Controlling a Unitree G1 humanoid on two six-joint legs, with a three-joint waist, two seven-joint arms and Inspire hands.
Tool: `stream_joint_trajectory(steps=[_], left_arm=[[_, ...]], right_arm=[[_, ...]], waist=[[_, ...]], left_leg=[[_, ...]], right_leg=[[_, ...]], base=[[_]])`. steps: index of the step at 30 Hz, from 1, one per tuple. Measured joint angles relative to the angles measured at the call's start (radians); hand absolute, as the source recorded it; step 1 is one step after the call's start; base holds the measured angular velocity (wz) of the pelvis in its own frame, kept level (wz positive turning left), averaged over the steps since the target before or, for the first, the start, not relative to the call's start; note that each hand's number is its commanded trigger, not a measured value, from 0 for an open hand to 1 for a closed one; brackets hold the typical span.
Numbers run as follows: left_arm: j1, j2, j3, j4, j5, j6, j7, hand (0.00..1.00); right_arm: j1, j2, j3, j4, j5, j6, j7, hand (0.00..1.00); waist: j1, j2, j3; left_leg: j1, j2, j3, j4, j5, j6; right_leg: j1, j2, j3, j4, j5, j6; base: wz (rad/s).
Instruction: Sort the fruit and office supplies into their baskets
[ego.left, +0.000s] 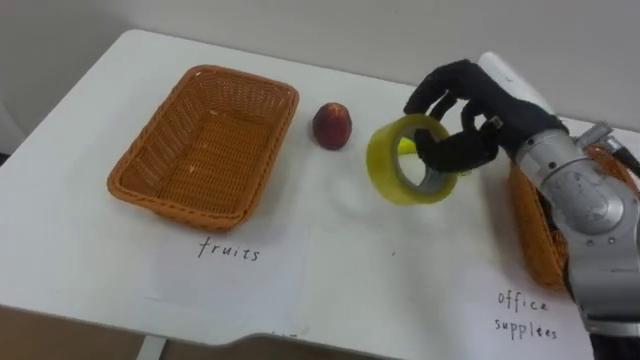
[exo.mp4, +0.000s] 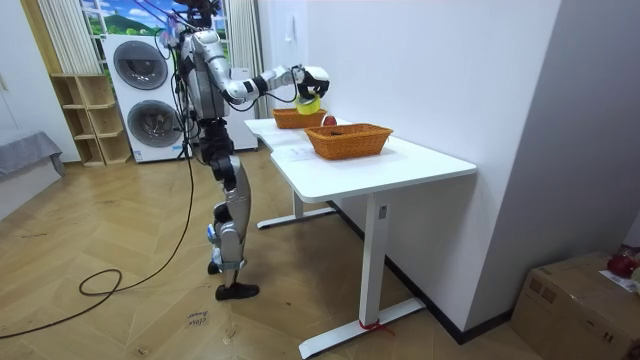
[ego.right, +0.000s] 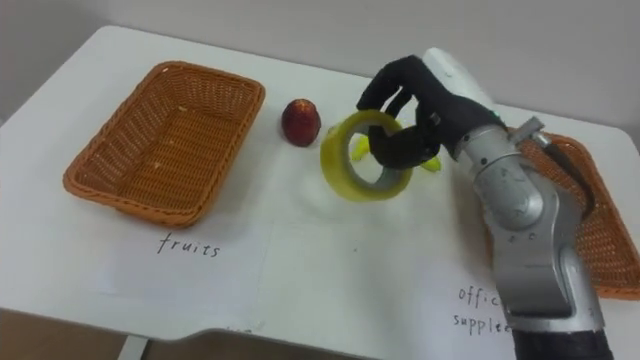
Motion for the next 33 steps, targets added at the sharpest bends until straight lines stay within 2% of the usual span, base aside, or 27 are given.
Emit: stream_joint_trajectory(steps=[5,10,18,22,33], left_arm=[[0.003,-0.004,0.0,0.009,-0.007,-0.003,0.0,0.0],[0.002,-0.005,0.0,0.012,-0.007,-0.008,0.0,0.0],[0.013,-0.005,0.001,0.013,-0.007,-0.016,0.0,0.0],[0.024,-0.005,0.01,0.012,-0.006,-0.019,-0.001,0.0],[0.038,-0.005,0.02,0.006,0.0,-0.019,-0.004,0.0]], right_arm=[[0.004,0.0,-0.011,0.0,0.043,-0.002,-0.069,1.0],[0.004,0.0,-0.011,0.0,0.084,-0.021,-0.112,1.0],[0.004,-0.003,-0.011,0.0,0.14,-0.023,-0.154,1.0],[0.004,-0.004,-0.014,0.0,0.141,-0.023,-0.175,1.0],[0.054,-0.038,-0.108,0.051,0.209,-0.042,-0.307,1.0]], waist=[[-0.008,0.008,-0.0044],[-0.011,0.008,-0.0045],[-0.017,0.008,-0.0045],[-0.035,0.008,-0.0044],[-0.06,0.007,-0.0048]], left_leg=[[0.005,0.0,0.003,0.004,0.001,0.0],[0.006,0.0,0.004,0.003,0.001,0.0],[0.009,0.0,0.006,0.003,0.001,0.0],[0.009,0.0,0.006,0.001,0.001,0.0],[0.008,0.001,0.008,-0.002,0.001,0.0]], right_leg=[[0.001,0.0,0.0,0.002,0.0,-0.001],[0.001,0.0,0.0,0.002,0.0,-0.001],[0.002,0.0,0.001,0.002,0.0,0.0],[0.003,0.0,0.001,0.002,0.0,0.0],[-0.001,0.001,0.002,0.001,0.0,0.0]], base=[[-0.01],[0.0],[0.0],[0.0],[0.0]])
